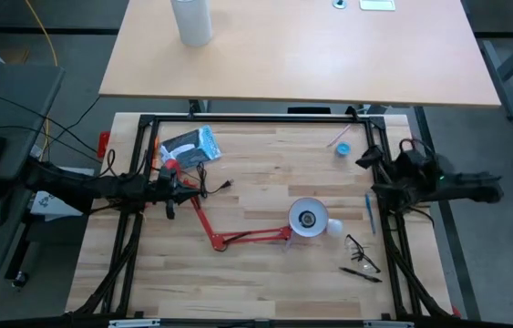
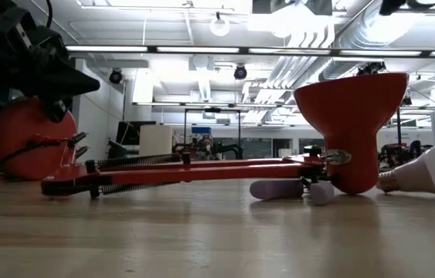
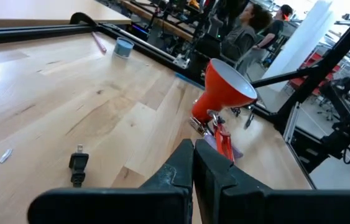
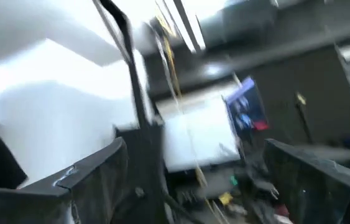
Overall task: Screw lightbulb
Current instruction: Return to home position
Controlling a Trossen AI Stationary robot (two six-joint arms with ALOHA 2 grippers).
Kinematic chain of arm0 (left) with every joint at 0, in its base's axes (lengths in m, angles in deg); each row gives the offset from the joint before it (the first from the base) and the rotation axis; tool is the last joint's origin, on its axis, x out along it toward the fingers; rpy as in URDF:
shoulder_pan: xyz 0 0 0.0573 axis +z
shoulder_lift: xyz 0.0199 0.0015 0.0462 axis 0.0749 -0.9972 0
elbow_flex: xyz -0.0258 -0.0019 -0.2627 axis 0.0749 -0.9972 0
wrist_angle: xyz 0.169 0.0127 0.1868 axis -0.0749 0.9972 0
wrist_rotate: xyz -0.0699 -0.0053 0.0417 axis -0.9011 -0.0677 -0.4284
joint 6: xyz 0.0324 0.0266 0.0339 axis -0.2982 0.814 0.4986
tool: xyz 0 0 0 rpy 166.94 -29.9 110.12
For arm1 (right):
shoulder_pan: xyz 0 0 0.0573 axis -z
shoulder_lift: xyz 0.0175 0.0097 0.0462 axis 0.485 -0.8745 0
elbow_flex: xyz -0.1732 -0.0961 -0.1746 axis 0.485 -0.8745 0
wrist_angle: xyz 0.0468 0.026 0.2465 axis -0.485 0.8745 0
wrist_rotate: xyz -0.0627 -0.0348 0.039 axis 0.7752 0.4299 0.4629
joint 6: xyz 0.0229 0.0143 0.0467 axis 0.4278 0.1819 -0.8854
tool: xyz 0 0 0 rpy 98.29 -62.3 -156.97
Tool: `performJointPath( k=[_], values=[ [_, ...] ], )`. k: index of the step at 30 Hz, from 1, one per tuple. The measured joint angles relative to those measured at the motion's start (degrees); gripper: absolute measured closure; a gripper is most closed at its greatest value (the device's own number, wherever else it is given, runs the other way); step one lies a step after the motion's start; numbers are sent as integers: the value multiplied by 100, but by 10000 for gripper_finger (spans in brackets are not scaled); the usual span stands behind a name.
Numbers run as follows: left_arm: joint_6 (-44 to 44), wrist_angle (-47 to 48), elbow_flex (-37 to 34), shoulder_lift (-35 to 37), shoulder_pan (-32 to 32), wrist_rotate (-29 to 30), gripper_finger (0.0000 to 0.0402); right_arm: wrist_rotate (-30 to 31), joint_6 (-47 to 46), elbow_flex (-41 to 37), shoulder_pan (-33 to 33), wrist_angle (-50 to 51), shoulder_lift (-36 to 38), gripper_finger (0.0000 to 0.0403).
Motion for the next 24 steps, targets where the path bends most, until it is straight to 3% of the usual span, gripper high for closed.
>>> performJointPath(
  k=[4, 9, 15, 22, 24],
  values=[
    [2, 0, 0, 0, 0, 0, 401, -300, -626, -1319, 354, -1646, 192, 39],
    [5, 3, 0, -1, 0, -3, 401, -793, -747, -1911, 845, -1907, 184, 39],
    [3, 4, 0, -2, 0, -9, 401, -819, 872, -1905, 1254, -169, 180, 39],
    [6, 13, 0, -2, 0, -11, 401, -819, 1026, -1905, 1299, 1958, 167, 39],
    [8, 16, 0, -2, 0, -13, 401, -744, 1050, -1898, 1298, 2041, 87, 39]
  ],
)
